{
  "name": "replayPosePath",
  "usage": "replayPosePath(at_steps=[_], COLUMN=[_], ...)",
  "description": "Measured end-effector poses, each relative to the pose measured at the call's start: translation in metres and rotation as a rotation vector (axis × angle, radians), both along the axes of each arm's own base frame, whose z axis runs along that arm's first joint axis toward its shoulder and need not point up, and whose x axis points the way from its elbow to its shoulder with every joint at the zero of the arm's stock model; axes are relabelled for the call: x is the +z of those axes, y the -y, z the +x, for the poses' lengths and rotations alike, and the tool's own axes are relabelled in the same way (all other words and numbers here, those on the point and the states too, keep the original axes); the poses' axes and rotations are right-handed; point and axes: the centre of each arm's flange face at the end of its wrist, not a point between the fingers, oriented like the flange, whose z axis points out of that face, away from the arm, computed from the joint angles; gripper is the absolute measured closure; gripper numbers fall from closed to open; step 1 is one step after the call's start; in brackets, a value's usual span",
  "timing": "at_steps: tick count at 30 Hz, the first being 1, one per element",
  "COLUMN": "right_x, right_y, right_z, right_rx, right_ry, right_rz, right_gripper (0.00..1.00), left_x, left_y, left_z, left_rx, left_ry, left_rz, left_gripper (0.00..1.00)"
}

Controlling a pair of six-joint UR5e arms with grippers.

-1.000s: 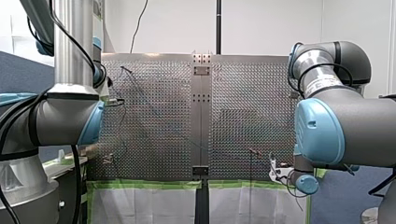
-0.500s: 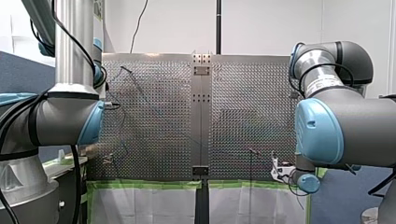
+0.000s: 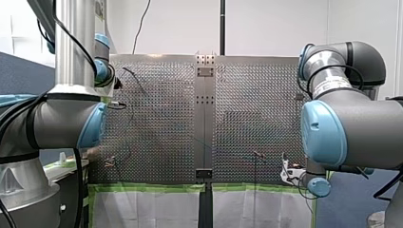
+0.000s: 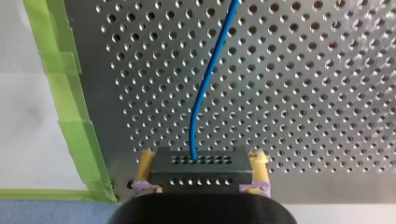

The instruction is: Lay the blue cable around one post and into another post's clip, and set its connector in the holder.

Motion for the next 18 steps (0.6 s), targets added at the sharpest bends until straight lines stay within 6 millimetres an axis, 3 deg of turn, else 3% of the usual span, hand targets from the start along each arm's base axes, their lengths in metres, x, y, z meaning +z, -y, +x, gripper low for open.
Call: replayPosePath(at_steps=[8, 18], right_x=[0.001, 0.0], right_y=[0.005, 0.005], right_z=[-0.015, -0.021], right_rx=[-0.019, -0.023], right_ry=[0.022, 0.014], right_rz=[-0.005, -0.003], right_gripper=[1.0, 1.0], left_x=[0.004, -0.002], left_y=[0.007, -0.001], left_z=[0.002, -0.001], left_rx=[-0.005, 0.058], left_ry=[0.014, -0.017], left_rz=[0.07, 0.148], left_gripper=[0.0, 0.0])
